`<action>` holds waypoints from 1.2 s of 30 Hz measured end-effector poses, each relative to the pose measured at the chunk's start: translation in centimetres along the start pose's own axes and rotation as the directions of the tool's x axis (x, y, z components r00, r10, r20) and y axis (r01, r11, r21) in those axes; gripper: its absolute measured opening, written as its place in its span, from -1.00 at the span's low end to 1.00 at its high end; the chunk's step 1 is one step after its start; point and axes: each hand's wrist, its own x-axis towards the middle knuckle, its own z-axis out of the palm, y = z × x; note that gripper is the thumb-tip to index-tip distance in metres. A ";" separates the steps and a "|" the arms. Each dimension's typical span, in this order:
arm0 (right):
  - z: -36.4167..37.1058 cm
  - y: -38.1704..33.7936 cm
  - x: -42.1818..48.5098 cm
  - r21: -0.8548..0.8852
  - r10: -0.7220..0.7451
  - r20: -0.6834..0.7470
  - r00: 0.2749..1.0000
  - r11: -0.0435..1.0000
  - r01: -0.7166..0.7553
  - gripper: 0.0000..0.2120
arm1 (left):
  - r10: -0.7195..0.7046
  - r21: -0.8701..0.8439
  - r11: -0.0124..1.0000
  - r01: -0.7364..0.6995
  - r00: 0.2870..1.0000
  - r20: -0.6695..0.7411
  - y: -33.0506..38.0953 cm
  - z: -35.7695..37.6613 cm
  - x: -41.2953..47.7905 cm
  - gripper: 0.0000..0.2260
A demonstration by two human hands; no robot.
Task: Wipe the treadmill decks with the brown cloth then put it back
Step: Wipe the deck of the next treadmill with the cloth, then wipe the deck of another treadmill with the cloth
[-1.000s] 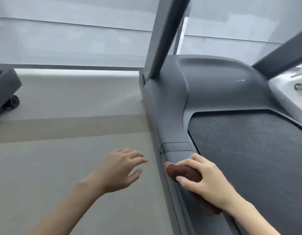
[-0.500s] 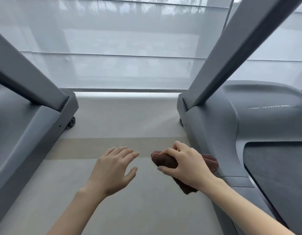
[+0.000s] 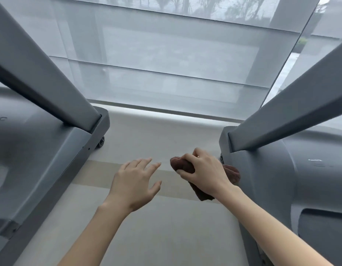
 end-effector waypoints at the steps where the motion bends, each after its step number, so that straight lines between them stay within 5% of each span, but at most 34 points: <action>1: -1.2 -0.6 0.8 0.009 0.001 0.010 1.000 1.000 -0.001 -0.68 | -0.011 -0.001 1.000 0.011 1.000 0.008 0.1 -1.6 0.3 -0.52; 11: -20.0 -5.7 5.2 0.035 0.023 0.071 0.997 0.999 -0.025 -0.69 | -0.126 -0.075 0.988 0.134 0.987 0.099 2.5 -21.1 2.0 -0.49; 27: -53.0 -16.7 6.1 0.041 -0.001 0.041 0.999 0.999 0.000 -0.66 | -0.019 -0.112 0.993 0.026 0.998 0.055 6.8 -57.2 4.0 -0.52; 36: -61.9 -21.5 4.1 0.026 -0.065 -0.065 0.996 0.997 0.066 -0.69 | -0.058 -0.069 0.996 0.055 0.998 -0.031 7.5 -66.4 -0.4 -0.47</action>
